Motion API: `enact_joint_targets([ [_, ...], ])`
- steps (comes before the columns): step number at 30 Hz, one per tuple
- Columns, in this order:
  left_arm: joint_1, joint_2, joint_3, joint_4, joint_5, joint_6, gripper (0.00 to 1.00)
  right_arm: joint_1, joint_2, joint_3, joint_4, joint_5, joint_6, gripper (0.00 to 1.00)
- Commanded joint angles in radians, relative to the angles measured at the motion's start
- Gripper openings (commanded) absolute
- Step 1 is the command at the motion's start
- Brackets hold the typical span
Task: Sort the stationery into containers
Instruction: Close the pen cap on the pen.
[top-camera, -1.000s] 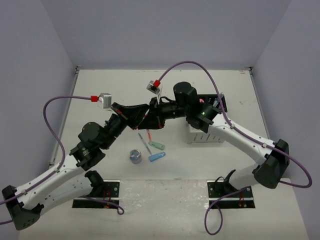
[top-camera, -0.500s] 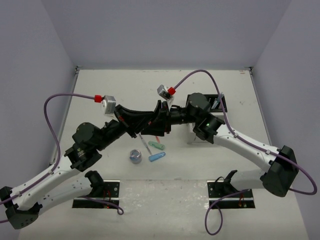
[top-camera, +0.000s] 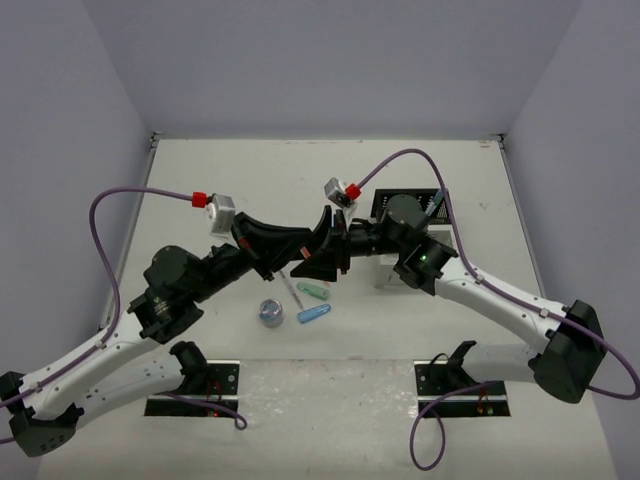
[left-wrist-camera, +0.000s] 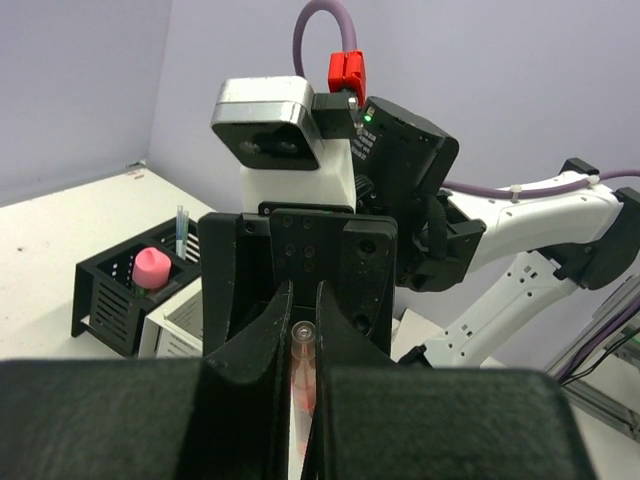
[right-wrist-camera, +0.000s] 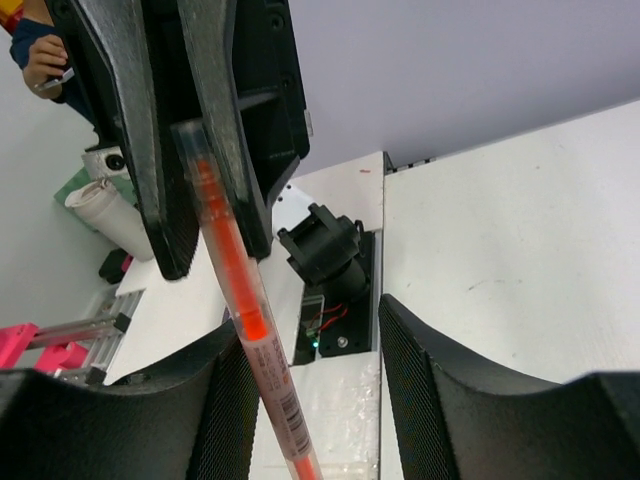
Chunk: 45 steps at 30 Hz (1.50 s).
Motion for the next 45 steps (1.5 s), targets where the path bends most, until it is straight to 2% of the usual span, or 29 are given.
enact_joint_targets([
  [1, -0.012, 0.000, 0.073, 0.021, 0.031, 0.021, 0.00, 0.006, -0.049, -0.030, -0.058, 0.055, -0.079, 0.48],
  [4, -0.012, 0.005, 0.097, -0.004, 0.045, 0.033, 0.00, 0.006, -0.083, -0.057, -0.076, 0.071, -0.102, 0.43],
  [7, -0.012, 0.015, 0.118, -0.025, 0.074, 0.043, 0.00, 0.008, -0.109, -0.070, -0.097, 0.079, -0.125, 0.29],
  [11, -0.012, 0.021, 0.125, -0.035, 0.083, 0.039, 0.00, 0.010, -0.129, -0.075, -0.114, 0.076, -0.135, 0.15],
  [12, -0.012, 0.025, 0.127, -0.040, 0.081, 0.036, 0.00, 0.011, -0.132, -0.077, -0.111, 0.079, -0.134, 0.04],
  [14, -0.014, 0.035, 0.131, -0.051, 0.076, 0.034, 0.00, 0.015, -0.138, -0.075, -0.107, 0.083, -0.132, 0.00],
  [23, -0.012, 0.186, 0.124, -0.094, 0.041, 0.038, 0.00, 0.035, -0.130, -0.008, -0.086, 0.352, -0.030, 0.00],
  [25, -0.013, 0.222, 0.101, -0.086, 0.054, 0.010, 0.00, 0.001, -0.113, 0.039, -0.090, 0.393, -0.008, 0.00],
  [27, -0.015, 0.240, 0.069, -0.072, 0.075, -0.012, 0.00, -0.058, -0.080, 0.093, -0.048, 0.338, 0.042, 0.00],
  [33, -0.026, 0.228, -0.111, -0.014, 0.094, -0.090, 0.00, -0.121, -0.015, 0.335, -0.163, 0.323, -0.024, 0.00],
  [39, -0.037, 0.177, -0.255, 0.079, 0.123, -0.175, 0.00, -0.200, -0.010, 0.343, -0.158, 0.294, 0.015, 0.00],
  [41, -0.041, 0.171, -0.260, 0.090, 0.126, -0.176, 0.00, -0.205, 0.002, 0.328, -0.139, 0.286, 0.034, 0.00],
  [45, -0.044, 0.151, -0.185, -0.017, 0.034, -0.124, 0.00, -0.189, 0.012, 0.254, -0.104, 0.230, 0.043, 0.00],
])
